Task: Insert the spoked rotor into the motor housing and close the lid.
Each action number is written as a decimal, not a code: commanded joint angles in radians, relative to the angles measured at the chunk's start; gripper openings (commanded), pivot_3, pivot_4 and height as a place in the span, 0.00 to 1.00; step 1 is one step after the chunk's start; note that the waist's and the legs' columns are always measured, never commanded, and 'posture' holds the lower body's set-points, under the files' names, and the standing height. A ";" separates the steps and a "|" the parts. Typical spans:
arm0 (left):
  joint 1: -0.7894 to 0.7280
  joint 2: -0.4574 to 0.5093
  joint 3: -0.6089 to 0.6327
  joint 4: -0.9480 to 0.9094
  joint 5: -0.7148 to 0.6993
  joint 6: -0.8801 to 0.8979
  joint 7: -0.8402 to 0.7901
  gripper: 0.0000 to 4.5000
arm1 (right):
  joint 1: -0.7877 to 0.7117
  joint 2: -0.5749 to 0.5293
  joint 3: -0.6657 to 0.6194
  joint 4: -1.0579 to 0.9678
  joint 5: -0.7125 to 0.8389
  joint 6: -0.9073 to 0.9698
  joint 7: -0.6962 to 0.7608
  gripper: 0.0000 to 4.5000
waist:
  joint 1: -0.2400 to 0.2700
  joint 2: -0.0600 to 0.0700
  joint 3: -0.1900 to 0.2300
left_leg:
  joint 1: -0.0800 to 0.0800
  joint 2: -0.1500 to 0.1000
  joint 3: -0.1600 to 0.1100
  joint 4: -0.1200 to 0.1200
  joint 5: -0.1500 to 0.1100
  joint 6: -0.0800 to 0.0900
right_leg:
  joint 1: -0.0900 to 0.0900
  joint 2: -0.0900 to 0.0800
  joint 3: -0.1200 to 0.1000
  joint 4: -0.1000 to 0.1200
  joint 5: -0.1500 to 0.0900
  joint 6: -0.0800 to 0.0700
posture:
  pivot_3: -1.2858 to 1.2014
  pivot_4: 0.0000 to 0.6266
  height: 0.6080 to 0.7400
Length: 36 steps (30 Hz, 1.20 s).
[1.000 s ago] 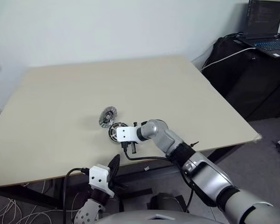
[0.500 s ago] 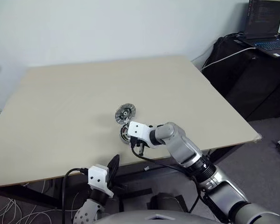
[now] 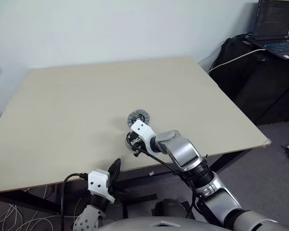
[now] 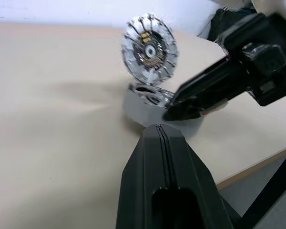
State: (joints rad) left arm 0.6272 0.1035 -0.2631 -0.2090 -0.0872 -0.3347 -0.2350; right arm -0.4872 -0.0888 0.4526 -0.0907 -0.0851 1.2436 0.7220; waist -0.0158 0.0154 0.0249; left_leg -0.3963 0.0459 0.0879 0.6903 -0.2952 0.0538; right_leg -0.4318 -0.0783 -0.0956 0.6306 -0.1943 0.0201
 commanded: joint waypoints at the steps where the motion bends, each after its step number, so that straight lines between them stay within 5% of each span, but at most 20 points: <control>1: -0.007 0.000 -0.001 -0.038 -0.003 -0.009 -0.001 0.00 | -0.026 0.021 -0.061 -0.075 0.060 0.076 -0.040 0.00 | -0.001 0.000 0.000 | 0.000 0.000 0.000 0.000 0.000 0.000 | 0.000 0.000 0.000 0.000 0.000 0.000 | 0.52 0.00 1.00; 15: -0.018 -0.001 -0.002 -0.023 -0.003 -0.005 -0.006 0.00 | -0.026 0.116 -0.121 -0.016 0.189 0.132 -0.212 0.00 | -0.011 0.000 0.000 | 0.000 0.000 0.000 0.000 0.000 0.000 | 0.000 0.000 0.000 0.000 0.000 0.000 | 0.52 0.00 1.00; 25: -0.012 -0.004 -0.004 -0.026 0.000 -0.006 -0.001 0.00 | -0.067 0.154 -0.133 0.034 0.251 0.065 -0.246 0.70 | -0.012 0.000 0.000 | 0.000 0.000 -0.001 0.000 0.000 -0.001 | 0.000 0.000 0.000 0.000 0.000 0.000 | 0.52 0.00 1.00; 36: -0.003 -0.012 0.052 -0.032 -0.044 -0.012 0.012 0.00 | -0.088 -0.190 0.204 -0.025 0.100 -0.462 -0.068 0.70 | -0.013 0.000 0.001 | 0.000 0.000 -0.001 0.000 0.002 0.003 | 0.001 0.000 0.000 -0.001 0.000 0.001 | 0.52 0.00 1.00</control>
State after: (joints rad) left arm 0.6279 0.0944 -0.2292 -0.2088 -0.1066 -0.3324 -0.2251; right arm -0.5539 -0.2732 0.6391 -0.0837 0.0419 0.8587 0.6346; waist -0.0290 0.0154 0.0255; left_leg -0.3961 0.0459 0.0873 0.6899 -0.2936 0.0568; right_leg -0.4311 -0.0782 -0.0961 0.6292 -0.1944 0.0206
